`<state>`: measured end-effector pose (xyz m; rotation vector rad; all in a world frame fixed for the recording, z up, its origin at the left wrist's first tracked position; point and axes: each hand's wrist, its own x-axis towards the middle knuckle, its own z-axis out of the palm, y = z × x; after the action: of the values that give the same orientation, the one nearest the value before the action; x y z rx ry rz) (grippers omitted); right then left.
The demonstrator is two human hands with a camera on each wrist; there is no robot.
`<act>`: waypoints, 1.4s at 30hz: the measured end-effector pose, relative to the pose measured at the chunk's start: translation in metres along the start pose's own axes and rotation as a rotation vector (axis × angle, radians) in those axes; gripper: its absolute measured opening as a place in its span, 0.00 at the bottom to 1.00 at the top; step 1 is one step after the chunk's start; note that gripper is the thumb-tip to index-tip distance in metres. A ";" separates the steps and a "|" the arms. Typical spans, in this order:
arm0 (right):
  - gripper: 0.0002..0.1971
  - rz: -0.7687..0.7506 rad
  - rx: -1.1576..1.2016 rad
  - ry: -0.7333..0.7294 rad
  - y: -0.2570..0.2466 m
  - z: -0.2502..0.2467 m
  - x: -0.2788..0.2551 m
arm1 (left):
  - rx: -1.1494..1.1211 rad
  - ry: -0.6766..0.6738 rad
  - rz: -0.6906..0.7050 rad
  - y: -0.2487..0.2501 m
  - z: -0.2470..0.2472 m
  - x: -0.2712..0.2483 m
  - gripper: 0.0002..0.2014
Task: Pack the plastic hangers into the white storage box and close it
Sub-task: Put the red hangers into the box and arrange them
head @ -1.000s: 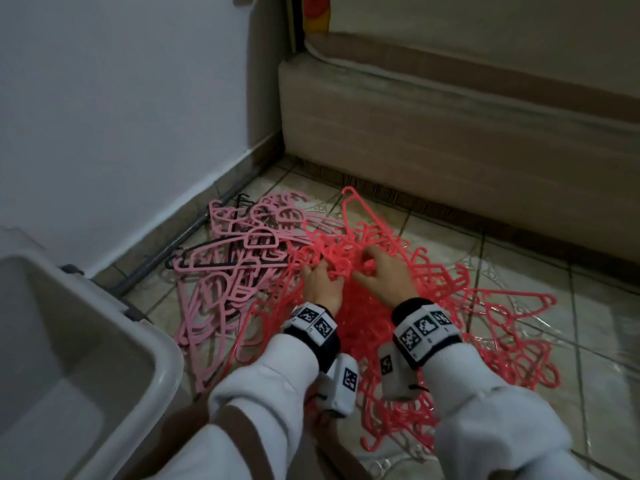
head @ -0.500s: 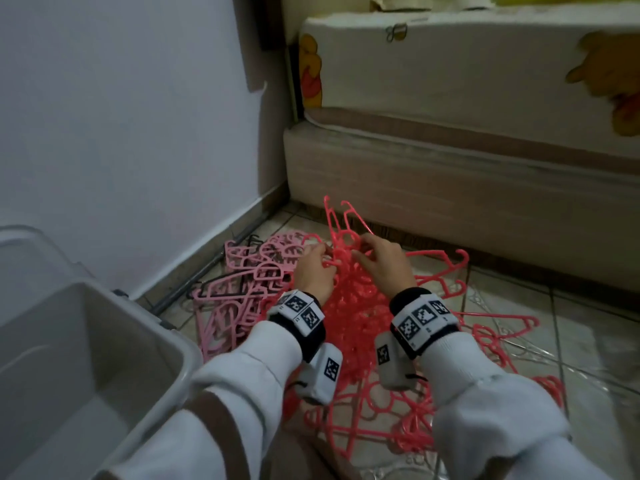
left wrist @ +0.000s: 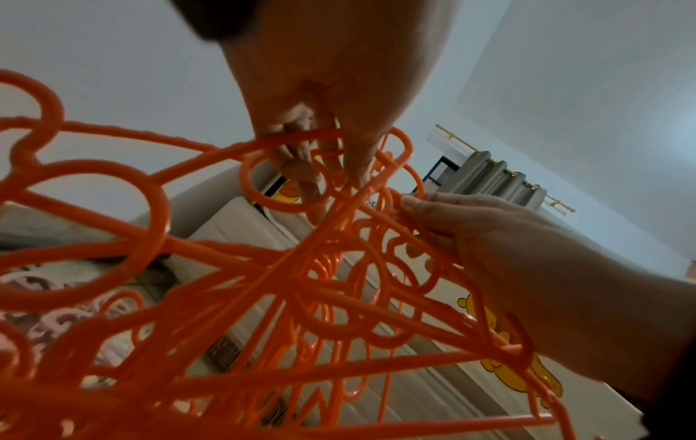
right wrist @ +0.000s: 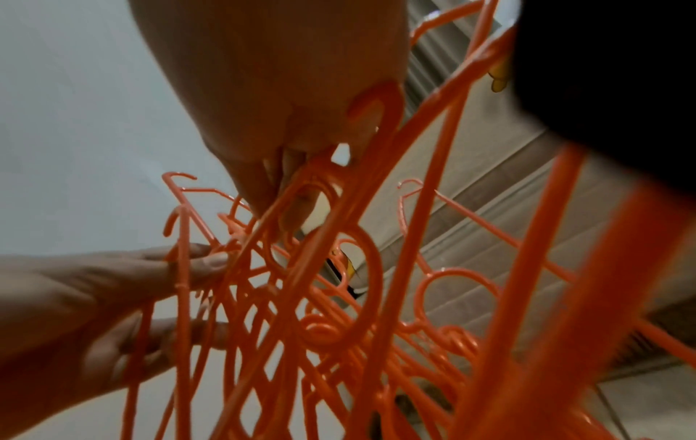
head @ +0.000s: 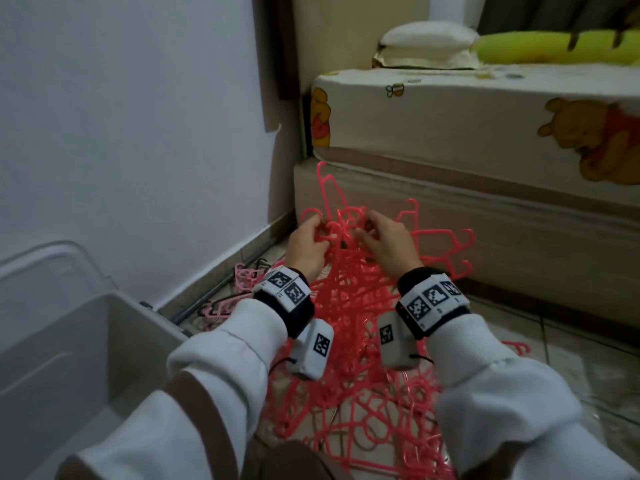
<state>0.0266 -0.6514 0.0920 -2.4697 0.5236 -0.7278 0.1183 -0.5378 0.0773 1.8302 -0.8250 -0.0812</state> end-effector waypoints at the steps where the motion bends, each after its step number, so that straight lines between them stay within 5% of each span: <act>1: 0.08 -0.007 -0.007 -0.035 -0.004 -0.004 0.002 | 0.007 -0.001 0.018 0.003 -0.004 0.001 0.13; 6: 0.02 -0.016 -0.025 -0.150 -0.017 -0.022 0.008 | 0.086 -0.069 0.038 0.007 -0.014 -0.001 0.13; 9: 0.11 0.035 0.003 -0.173 -0.015 -0.021 0.002 | 0.143 -0.156 -0.007 -0.004 -0.009 -0.009 0.17; 12: 0.01 0.030 0.005 -0.192 -0.011 -0.008 -0.006 | 0.246 -0.253 -0.035 -0.014 0.006 -0.030 0.19; 21: 0.22 0.059 0.010 -0.339 0.012 0.036 -0.030 | 0.265 -0.192 -0.094 -0.042 0.017 -0.034 0.09; 24: 0.29 0.032 0.036 -0.292 0.006 0.039 -0.023 | 0.255 -0.134 -0.067 -0.040 0.007 -0.028 0.07; 35: 0.18 -0.236 0.152 0.062 -0.073 0.000 0.005 | -0.010 0.065 0.082 0.016 -0.067 0.000 0.11; 42: 0.17 -0.390 0.166 0.119 -0.137 -0.017 0.013 | -0.064 0.147 0.116 0.055 -0.129 -0.006 0.08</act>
<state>0.0557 -0.5547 0.1865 -2.4051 0.0140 -1.0304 0.1412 -0.4416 0.1769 1.7030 -0.8135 0.0987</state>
